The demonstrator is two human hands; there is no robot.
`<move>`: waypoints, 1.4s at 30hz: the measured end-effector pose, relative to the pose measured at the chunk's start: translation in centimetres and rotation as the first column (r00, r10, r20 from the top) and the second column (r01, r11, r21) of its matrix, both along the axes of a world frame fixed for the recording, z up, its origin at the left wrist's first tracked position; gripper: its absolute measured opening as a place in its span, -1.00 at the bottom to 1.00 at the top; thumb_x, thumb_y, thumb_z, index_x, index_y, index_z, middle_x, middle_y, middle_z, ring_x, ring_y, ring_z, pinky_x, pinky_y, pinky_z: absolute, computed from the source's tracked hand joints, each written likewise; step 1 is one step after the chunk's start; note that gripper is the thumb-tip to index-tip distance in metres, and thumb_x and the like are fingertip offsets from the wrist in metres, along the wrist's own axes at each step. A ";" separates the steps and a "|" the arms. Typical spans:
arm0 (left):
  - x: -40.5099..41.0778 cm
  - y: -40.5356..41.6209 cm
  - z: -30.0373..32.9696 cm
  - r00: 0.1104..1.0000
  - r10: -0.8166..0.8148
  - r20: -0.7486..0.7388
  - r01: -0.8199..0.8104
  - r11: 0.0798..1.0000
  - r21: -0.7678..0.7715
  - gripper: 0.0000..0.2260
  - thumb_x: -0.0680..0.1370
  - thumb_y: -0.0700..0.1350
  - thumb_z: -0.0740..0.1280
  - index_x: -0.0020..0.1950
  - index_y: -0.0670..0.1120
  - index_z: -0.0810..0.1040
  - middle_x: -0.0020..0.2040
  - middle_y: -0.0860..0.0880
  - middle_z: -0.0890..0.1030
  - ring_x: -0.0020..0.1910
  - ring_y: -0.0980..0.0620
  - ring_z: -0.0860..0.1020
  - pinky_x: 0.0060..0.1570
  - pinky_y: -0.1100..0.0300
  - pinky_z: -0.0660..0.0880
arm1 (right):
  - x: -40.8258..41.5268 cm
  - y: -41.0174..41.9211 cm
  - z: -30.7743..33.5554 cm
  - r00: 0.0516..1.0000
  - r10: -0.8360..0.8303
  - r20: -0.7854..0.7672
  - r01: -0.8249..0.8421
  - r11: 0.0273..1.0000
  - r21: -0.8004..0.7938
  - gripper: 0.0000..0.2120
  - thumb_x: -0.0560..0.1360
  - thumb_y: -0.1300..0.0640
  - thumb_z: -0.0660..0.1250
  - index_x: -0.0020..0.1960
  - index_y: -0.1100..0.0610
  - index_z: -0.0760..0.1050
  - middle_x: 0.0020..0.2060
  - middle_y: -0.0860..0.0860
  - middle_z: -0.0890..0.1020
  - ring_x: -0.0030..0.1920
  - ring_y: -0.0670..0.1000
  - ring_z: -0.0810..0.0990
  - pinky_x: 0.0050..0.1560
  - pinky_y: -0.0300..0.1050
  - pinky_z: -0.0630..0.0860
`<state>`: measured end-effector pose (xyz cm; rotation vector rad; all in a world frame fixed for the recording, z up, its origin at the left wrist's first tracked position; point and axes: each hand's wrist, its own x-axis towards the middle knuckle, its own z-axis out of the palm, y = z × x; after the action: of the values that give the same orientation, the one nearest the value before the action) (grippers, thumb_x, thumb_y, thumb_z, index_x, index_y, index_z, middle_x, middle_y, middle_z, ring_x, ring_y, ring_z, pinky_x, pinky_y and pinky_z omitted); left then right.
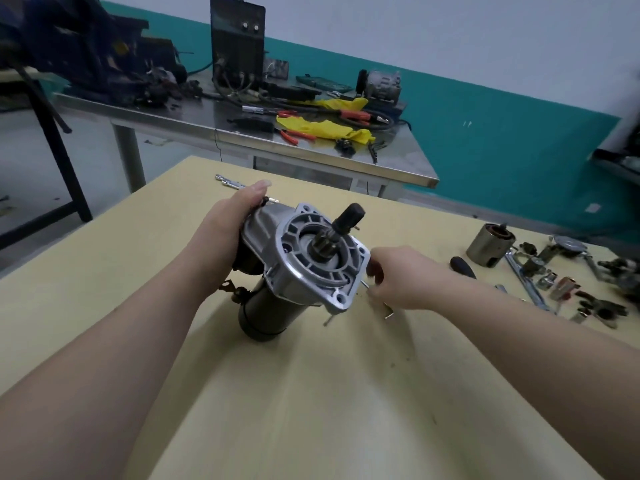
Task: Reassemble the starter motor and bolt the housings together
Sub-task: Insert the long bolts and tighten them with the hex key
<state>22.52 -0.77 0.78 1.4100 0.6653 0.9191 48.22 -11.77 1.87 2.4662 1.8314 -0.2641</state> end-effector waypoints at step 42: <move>0.9 -0.4 0.2 1.000 0.022 -0.001 -0.022 1.000 -0.006 -0.47 0.40 0.43 0.39 -0.22 -0.06 0.60 -0.26 -0.19 0.55 -0.22 -0.19 0.50 -0.01 -0.12 0.41 | -8.3 2.7 5.7 0.281 0.805 -0.522 0.103 0.515 0.851 -0.88 0.59 0.43 0.38 0.07 0.27 0.58 -0.07 0.18 0.76 -0.07 0.13 0.78 -0.06 -0.05 0.70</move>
<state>23.41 -1.12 0.99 1.4008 0.6852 0.9332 39.87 -9.03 7.52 2.0272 3.7514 -1.3284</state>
